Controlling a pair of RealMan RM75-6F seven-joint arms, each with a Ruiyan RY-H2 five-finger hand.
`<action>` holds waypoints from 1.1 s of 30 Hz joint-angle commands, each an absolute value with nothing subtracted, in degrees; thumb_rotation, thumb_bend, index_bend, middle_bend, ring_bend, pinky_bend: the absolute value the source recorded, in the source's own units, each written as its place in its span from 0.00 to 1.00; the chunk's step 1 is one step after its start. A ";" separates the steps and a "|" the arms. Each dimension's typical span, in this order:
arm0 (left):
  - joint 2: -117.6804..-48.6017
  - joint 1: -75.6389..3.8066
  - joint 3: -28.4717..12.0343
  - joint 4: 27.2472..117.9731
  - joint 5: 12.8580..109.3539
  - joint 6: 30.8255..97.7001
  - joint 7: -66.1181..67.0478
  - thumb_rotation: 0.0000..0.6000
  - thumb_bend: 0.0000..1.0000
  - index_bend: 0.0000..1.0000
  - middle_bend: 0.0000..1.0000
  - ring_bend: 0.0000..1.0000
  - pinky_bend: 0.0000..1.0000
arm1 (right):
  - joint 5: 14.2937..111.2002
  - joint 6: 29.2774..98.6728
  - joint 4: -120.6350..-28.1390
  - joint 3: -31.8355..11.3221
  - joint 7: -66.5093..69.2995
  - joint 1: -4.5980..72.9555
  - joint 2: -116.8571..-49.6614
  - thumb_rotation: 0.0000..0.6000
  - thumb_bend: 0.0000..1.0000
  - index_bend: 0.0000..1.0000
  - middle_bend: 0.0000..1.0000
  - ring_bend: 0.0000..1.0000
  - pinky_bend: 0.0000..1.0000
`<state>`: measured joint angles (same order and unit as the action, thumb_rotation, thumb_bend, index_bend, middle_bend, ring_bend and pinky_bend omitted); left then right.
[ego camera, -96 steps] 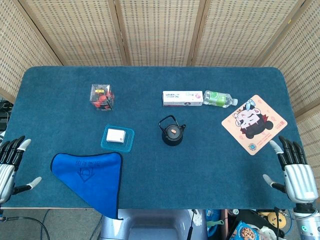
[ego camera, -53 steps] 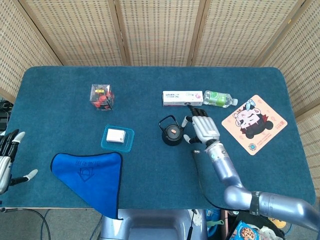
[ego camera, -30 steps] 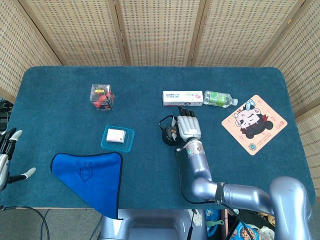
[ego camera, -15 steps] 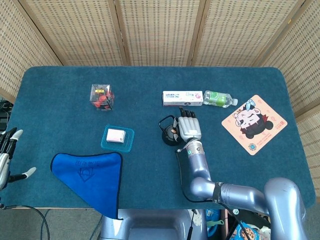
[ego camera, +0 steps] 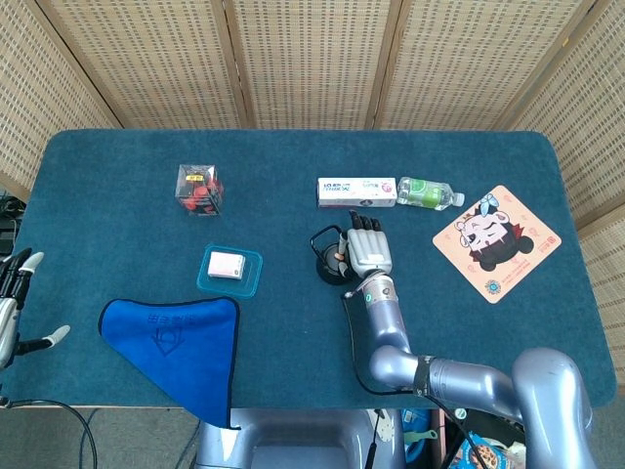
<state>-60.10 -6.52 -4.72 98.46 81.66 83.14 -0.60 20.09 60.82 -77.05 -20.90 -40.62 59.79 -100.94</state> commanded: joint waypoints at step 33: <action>-60.14 -6.68 -4.75 98.23 81.35 82.91 -0.80 1.00 0.07 0.00 0.00 0.00 0.00 | 19.93 60.33 -73.86 -21.88 -42.73 60.44 -102.93 1.00 0.58 0.69 0.04 0.00 0.00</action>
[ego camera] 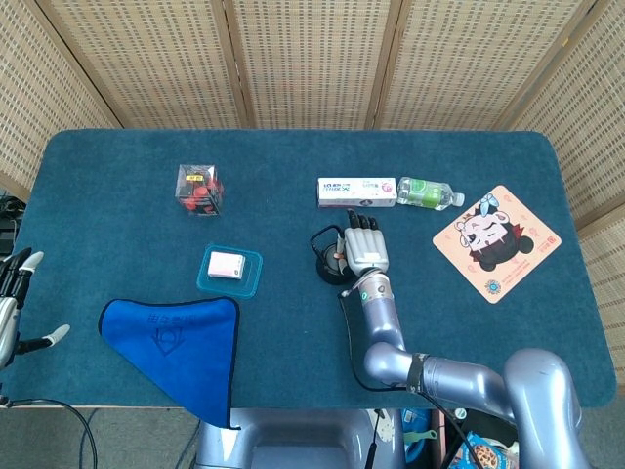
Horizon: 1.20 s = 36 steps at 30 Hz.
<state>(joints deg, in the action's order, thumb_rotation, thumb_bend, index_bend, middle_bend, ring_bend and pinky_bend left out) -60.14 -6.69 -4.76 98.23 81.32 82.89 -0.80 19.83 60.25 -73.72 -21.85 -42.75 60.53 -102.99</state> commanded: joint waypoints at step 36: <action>-60.38 -6.70 -4.06 99.37 82.81 83.26 0.93 1.00 0.07 0.00 0.00 0.00 0.00 | 30.38 52.39 -71.19 -12.95 -29.23 45.32 -90.41 1.00 0.59 0.70 0.05 0.00 0.00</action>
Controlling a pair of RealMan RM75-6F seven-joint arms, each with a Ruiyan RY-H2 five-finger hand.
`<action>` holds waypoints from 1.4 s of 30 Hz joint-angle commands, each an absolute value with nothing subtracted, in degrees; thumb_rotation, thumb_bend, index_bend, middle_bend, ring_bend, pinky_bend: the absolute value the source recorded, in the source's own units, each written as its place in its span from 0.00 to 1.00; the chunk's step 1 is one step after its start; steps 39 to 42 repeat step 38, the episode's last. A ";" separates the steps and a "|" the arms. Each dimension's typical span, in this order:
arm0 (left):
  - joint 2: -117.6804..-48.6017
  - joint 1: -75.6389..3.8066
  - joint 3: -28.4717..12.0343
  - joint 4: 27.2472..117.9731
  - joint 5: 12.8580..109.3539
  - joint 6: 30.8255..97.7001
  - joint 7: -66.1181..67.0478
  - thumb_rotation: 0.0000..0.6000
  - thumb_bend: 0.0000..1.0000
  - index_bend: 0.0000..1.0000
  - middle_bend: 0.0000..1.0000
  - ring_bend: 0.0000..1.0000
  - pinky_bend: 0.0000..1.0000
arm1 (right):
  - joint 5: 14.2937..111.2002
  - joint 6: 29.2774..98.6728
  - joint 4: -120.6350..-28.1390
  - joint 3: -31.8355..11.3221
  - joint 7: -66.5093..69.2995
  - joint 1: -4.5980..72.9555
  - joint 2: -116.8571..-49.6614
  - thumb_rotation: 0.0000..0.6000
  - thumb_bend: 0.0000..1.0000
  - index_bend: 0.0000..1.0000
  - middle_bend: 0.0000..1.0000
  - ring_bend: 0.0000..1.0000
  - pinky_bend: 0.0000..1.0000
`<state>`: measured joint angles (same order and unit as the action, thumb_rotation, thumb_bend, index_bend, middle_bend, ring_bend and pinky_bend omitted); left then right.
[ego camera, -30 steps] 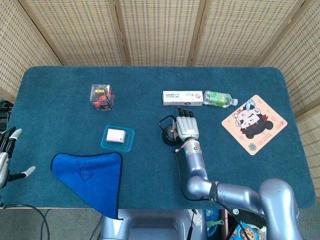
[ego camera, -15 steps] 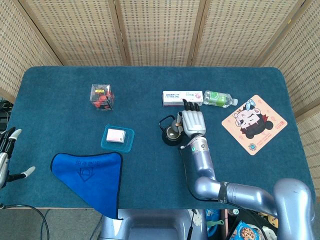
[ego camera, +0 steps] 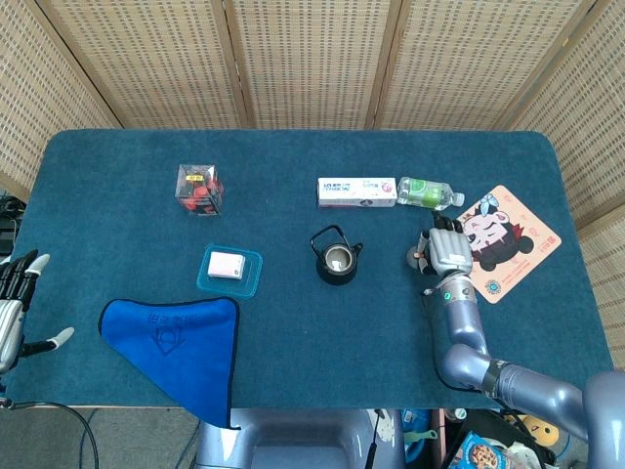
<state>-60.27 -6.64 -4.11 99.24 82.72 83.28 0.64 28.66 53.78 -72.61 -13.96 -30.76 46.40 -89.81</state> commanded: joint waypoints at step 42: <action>-59.60 -5.35 -2.31 100.44 87.11 85.96 0.10 1.00 0.07 0.00 0.00 0.00 0.00 | 86.37 90.83 -80.99 4.24 -1.01 13.35 -72.29 1.00 0.00 0.00 0.00 0.00 0.00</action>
